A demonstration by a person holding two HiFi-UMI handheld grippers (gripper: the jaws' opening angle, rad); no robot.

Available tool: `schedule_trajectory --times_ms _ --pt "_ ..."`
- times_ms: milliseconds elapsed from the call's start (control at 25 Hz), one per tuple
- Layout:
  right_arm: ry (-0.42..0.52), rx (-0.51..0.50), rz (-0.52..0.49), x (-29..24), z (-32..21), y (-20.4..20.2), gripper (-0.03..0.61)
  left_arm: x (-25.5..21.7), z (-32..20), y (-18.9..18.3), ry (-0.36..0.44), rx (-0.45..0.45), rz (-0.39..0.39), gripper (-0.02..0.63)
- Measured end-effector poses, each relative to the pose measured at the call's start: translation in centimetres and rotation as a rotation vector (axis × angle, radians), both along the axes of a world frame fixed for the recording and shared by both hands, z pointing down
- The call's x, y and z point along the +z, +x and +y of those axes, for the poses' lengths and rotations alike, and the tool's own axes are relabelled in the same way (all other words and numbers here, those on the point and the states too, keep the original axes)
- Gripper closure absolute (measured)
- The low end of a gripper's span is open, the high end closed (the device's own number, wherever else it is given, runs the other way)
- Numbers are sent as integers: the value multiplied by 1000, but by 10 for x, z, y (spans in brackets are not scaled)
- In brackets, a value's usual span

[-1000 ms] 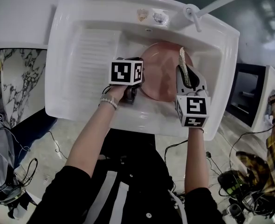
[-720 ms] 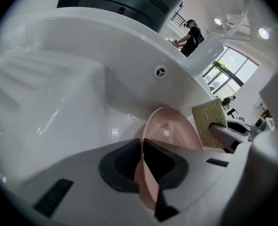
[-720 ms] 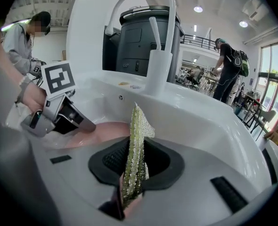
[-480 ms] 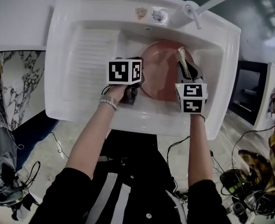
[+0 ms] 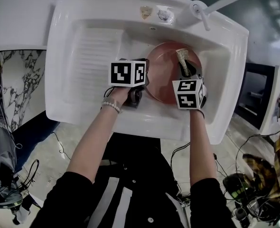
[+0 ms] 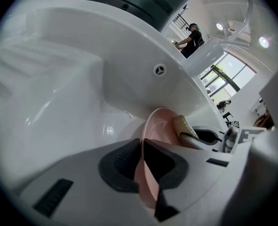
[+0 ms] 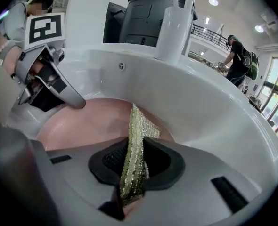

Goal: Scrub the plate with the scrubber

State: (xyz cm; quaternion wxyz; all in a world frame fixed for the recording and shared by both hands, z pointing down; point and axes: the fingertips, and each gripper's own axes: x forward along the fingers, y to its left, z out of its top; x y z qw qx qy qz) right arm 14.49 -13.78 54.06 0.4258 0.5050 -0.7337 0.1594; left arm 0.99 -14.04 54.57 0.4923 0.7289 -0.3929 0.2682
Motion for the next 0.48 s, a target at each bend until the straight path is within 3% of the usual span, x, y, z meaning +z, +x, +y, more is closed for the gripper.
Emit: schedule_trajectory --times_ms 240,480 --pt "13 -67 31 4 -9 -15 500 -4 0 2 14 4 -1 592" --pt "52 -331 135 7 -8 -38 500 -6 0 3 6 -15 33 592"
